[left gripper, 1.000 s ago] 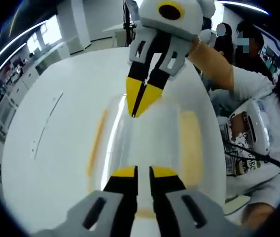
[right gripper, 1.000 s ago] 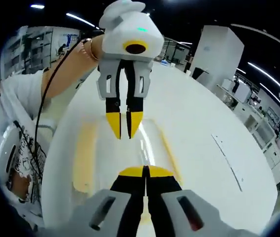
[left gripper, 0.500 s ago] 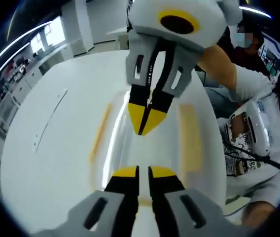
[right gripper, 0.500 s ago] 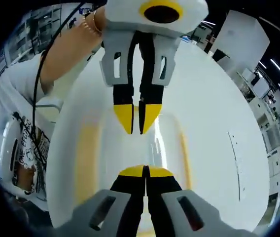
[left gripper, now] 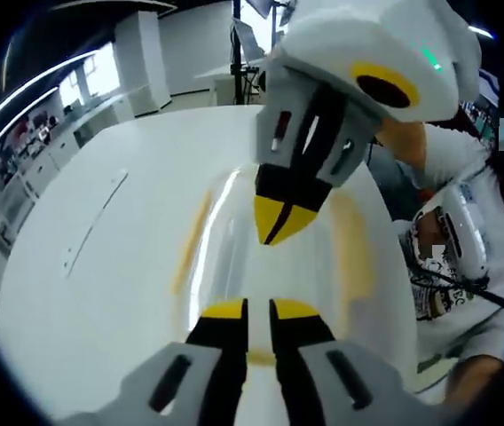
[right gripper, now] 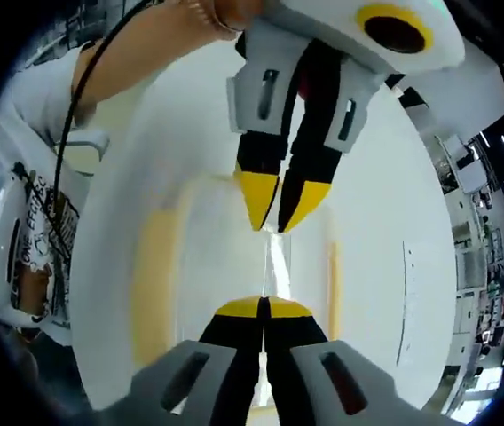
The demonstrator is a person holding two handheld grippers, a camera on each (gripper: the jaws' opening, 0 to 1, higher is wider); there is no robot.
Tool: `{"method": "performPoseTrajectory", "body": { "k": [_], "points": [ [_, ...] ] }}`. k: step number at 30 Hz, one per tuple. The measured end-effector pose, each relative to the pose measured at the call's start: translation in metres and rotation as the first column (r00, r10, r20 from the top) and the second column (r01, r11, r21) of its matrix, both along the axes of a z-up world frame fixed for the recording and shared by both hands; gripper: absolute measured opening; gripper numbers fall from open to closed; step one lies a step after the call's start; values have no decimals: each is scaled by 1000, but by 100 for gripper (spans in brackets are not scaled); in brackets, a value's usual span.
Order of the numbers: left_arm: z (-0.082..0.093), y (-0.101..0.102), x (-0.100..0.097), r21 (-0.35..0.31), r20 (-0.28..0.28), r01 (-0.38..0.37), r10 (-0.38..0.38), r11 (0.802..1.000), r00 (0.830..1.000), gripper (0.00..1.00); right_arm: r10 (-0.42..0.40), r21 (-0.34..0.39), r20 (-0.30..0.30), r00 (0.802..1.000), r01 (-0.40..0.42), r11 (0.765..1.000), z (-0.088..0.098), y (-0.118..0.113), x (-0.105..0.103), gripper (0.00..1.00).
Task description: Snap each plastic latch of the storage box into its locked position after aligning the lid with the box until every specified latch is closed and the lid sits flush.
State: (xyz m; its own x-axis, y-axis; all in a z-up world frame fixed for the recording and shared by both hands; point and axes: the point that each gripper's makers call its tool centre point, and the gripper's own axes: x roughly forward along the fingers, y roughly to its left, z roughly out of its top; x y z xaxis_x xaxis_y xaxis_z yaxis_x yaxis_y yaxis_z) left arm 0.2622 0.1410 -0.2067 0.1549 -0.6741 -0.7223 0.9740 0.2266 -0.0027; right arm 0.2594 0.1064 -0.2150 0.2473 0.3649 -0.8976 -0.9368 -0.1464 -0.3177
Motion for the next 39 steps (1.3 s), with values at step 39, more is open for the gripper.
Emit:
{"method": "performPoseTrajectory", "body": {
  "k": [39],
  "points": [
    [-13,51,0,-456,107,-63,125,888,986,0,2,-110,18,1000,0,994,0,1,1,0]
  ]
}}
